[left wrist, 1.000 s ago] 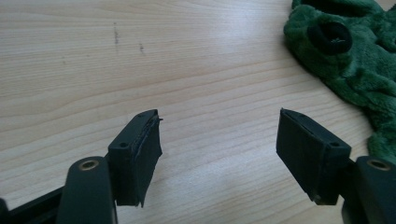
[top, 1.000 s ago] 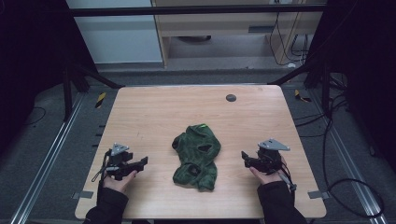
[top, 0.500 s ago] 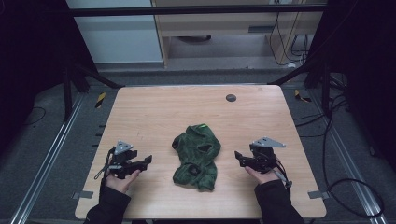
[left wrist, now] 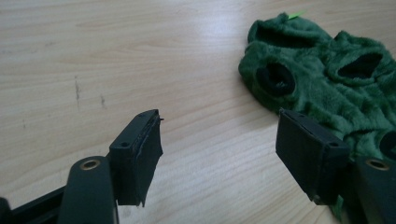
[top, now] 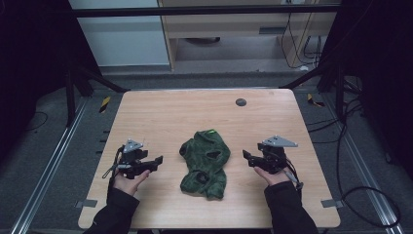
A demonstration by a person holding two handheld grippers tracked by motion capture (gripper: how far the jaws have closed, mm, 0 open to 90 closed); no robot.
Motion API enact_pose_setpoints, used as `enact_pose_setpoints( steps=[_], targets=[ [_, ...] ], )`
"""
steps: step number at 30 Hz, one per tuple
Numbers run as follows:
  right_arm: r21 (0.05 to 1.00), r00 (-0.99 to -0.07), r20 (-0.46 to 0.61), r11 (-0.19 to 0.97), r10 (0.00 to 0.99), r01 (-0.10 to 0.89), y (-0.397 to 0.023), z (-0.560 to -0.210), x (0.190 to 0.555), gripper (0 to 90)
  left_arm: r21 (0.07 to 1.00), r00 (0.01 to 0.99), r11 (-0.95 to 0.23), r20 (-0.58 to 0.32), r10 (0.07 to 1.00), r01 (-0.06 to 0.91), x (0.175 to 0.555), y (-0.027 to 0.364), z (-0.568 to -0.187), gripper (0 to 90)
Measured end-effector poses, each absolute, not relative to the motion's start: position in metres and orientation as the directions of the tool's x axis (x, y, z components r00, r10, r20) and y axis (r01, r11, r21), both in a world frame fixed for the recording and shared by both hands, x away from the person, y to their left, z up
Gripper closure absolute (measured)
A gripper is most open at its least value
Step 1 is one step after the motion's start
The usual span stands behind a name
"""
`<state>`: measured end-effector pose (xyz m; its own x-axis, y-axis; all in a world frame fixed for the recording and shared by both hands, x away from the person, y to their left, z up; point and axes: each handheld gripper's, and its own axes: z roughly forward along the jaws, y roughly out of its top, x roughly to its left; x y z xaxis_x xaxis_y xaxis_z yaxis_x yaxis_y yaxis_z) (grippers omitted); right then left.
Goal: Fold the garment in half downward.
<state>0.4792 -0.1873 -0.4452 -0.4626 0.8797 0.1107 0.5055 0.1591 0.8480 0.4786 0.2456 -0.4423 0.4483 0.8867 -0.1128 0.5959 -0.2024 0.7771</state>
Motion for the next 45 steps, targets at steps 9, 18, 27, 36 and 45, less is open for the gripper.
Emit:
enact_pose_setpoints(
  steps=[9,18,27,36,45],
  targets=[
    [0.857,-0.466,0.119,0.147,0.877,0.495,-0.180,-0.432,0.491,32.7,0.791,0.460,-0.198,-0.116,0.881,0.580,0.491,0.237,-0.432,30.4],
    [0.860,-0.476,0.123,0.145,0.871,0.489,-0.171,-0.427,0.502,34.4,0.798,0.472,-0.204,-0.112,0.874,0.566,0.502,0.229,-0.424,30.8],
    [0.856,-0.485,0.136,0.144,0.864,0.497,-0.162,-0.427,0.512,34.6,0.804,0.491,-0.221,-0.099,0.866,0.552,0.512,0.219,-0.421,31.1],
    [0.847,-0.493,0.134,0.159,0.860,0.507,-0.151,-0.429,0.521,34.6,0.805,0.505,-0.231,-0.096,0.858,0.546,0.524,0.207,-0.416,31.7],
    [0.842,-0.488,0.131,0.163,0.863,0.515,-0.146,-0.435,0.530,35.8,0.803,0.522,-0.251,-0.087,0.849,0.541,0.536,0.195,-0.418,33.0]
  ],
)
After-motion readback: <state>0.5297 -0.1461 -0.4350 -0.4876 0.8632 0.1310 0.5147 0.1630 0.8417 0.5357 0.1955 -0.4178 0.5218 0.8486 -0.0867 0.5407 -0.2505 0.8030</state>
